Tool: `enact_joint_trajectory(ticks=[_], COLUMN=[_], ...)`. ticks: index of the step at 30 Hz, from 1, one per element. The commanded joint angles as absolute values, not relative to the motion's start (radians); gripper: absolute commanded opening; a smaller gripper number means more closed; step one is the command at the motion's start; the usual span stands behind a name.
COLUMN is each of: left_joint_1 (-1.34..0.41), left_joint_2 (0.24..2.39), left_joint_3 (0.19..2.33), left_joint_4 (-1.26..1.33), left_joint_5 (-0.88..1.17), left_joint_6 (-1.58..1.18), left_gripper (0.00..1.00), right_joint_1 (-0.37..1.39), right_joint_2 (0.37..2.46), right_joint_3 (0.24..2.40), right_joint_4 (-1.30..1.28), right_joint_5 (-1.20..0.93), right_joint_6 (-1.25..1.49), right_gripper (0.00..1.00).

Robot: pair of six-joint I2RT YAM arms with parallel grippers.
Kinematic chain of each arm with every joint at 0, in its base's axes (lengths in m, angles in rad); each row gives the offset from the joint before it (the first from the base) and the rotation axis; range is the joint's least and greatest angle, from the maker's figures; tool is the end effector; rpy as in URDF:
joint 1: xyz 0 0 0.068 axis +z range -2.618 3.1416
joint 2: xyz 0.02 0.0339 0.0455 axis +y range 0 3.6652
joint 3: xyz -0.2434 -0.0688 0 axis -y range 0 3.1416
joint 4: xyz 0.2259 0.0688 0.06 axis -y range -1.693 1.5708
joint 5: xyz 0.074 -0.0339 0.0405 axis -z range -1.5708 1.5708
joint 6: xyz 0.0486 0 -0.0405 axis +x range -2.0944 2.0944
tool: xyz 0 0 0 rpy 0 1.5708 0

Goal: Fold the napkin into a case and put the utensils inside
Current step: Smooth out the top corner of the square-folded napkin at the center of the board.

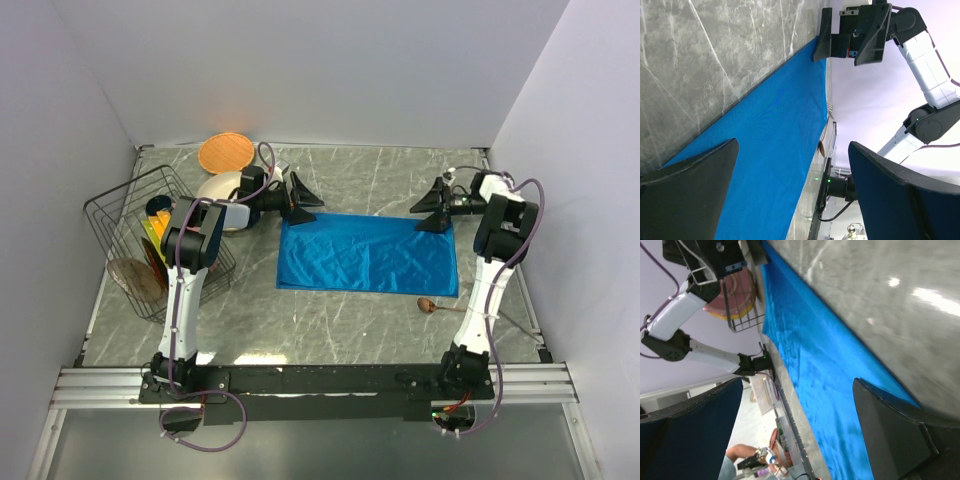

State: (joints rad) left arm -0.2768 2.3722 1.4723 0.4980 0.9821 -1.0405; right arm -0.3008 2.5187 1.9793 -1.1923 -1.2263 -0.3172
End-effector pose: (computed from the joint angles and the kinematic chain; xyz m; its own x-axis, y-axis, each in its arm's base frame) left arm 0.4461 -0.1687 0.1037 -0.9564 -0.2263 -0.1848 0.1245 0.2566 -0.9585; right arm 0.4222 -0.0831 0.1017 -0.9719 0.1912 -0.1376 -0.0621 0.3552 0.9327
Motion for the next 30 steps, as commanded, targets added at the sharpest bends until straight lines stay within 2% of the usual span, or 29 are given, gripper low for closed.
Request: enact_joint_trajectory(ticks=[1,10,16,30], left_joint_1=[-0.259,-0.261,-0.339,-0.465], left_joint_2=[2.419,2.376,2.344,2.589], left_joint_3=[1.459,1.462,1.589,1.822], left_joint_4=[0.428,0.512,0.499,0.718], left_joint_5=[0.930,0.968,0.989,0.948], left_joint_6=[-0.956,-0.994,-0.995,-1.275], left_gripper=[0.99,0.99,0.99,0.99], right_joint_1=[-0.340,-0.353,-0.327,-0.322], right_joint_2=[2.551,2.534,2.520,2.511], right_joint_3=[2.025,2.008,1.980,1.965], right_joint_4=[-1.149,-1.066,-1.089,-1.071], right_joint_5=[-1.082,-1.019,-0.997,-0.956], right_joint_6=[-0.336,-0.250,-0.285,-0.278], right_gripper=[1.00,1.00,1.00,1.00])
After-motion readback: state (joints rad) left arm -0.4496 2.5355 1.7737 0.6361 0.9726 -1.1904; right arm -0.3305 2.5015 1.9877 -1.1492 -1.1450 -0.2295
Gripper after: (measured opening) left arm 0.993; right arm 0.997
